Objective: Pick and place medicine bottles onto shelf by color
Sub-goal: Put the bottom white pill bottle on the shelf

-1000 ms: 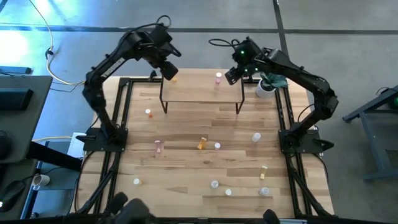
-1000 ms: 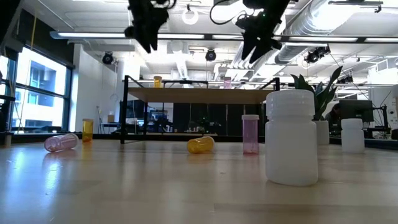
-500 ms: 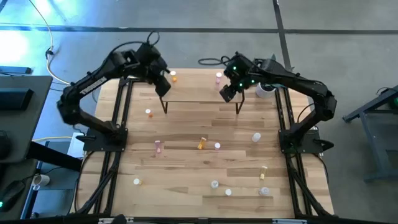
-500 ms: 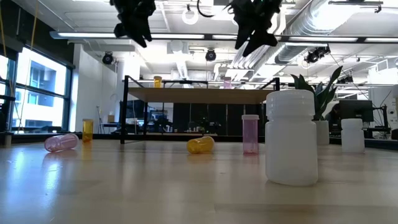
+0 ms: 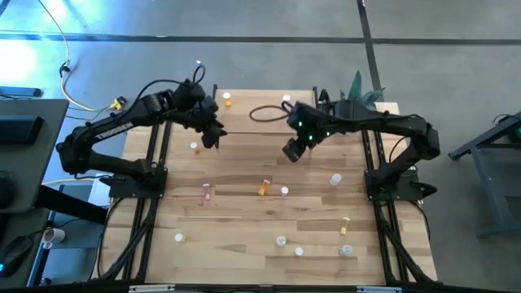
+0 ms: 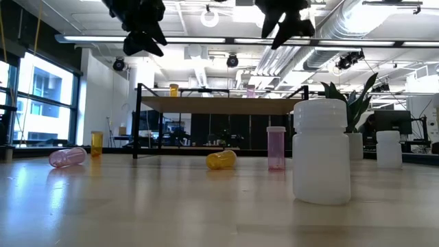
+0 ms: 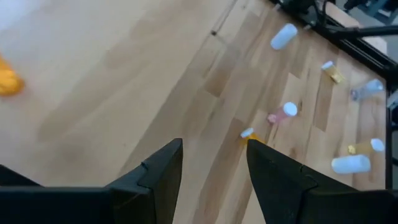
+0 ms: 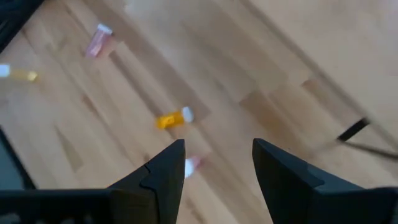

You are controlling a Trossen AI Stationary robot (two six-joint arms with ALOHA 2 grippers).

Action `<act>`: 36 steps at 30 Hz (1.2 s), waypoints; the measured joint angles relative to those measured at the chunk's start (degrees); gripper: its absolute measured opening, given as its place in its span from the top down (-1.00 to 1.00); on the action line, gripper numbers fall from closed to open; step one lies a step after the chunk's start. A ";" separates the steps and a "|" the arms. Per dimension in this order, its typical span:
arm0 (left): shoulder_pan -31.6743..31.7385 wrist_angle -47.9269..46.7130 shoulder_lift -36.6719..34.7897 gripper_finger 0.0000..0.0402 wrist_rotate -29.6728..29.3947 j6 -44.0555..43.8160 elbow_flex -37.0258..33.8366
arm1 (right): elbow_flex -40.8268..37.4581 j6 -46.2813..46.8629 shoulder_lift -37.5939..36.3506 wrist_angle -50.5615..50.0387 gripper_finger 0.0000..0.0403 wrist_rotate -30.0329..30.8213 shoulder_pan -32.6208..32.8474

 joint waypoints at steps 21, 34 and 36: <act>-0.85 -1.16 -1.32 0.15 -0.06 1.48 -1.38 | 0.04 8.28 6.77 1.53 -0.13 2.53 25.22; -0.85 -1.44 -3.44 0.15 -0.26 2.09 -1.37 | 0.04 -7.28 13.96 7.86 -0.14 0.34 32.86; -0.85 -1.50 -3.42 0.15 -0.26 2.07 -1.37 | 0.04 -8.92 15.17 9.42 -0.14 0.29 33.68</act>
